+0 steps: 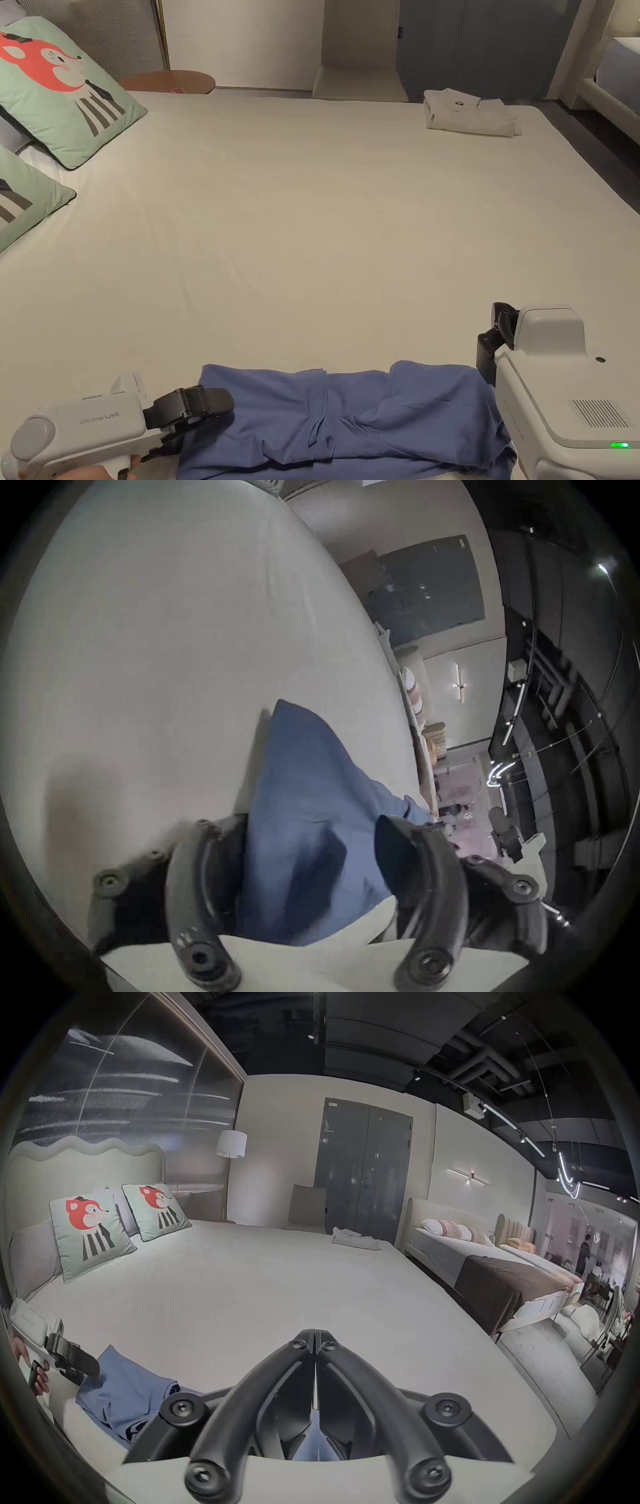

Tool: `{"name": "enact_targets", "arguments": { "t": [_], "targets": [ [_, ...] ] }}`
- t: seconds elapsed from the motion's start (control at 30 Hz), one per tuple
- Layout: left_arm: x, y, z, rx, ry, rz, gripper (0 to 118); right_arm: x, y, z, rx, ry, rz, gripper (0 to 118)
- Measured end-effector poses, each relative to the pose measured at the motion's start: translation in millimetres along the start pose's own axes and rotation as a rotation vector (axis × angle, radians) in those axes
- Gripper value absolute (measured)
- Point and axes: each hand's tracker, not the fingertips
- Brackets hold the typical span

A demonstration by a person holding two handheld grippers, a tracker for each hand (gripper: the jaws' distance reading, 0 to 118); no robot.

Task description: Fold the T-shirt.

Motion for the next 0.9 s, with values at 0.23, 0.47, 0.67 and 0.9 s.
{"name": "enact_targets", "arguments": {
  "t": [0.23, 0.47, 0.67, 0.9],
  "targets": [
    [23.0, -10.0, 12.3, 0.012, 0.07, -0.105, 12, 0.2, -4.2, -5.1, -0.009, 0.003, -0.004, 1],
    [-0.6, 12.0, 63.2, 0.099, 0.142, -0.189, 11, -5.5, 1.0, -4.9, 0.003, 0.026, 0.002, 1],
    [0.6, 41.6, 113.0, 0.17, 0.323, -0.22, 11, -9.7, 4.7, -1.7, 0.006, 0.046, 0.005, 1],
    [66.9, 30.8, 85.6, 0.157, 0.373, -0.343, 11, -8.1, 3.5, -1.2, 0.005, 0.051, -0.007, 1]
  ]
}}
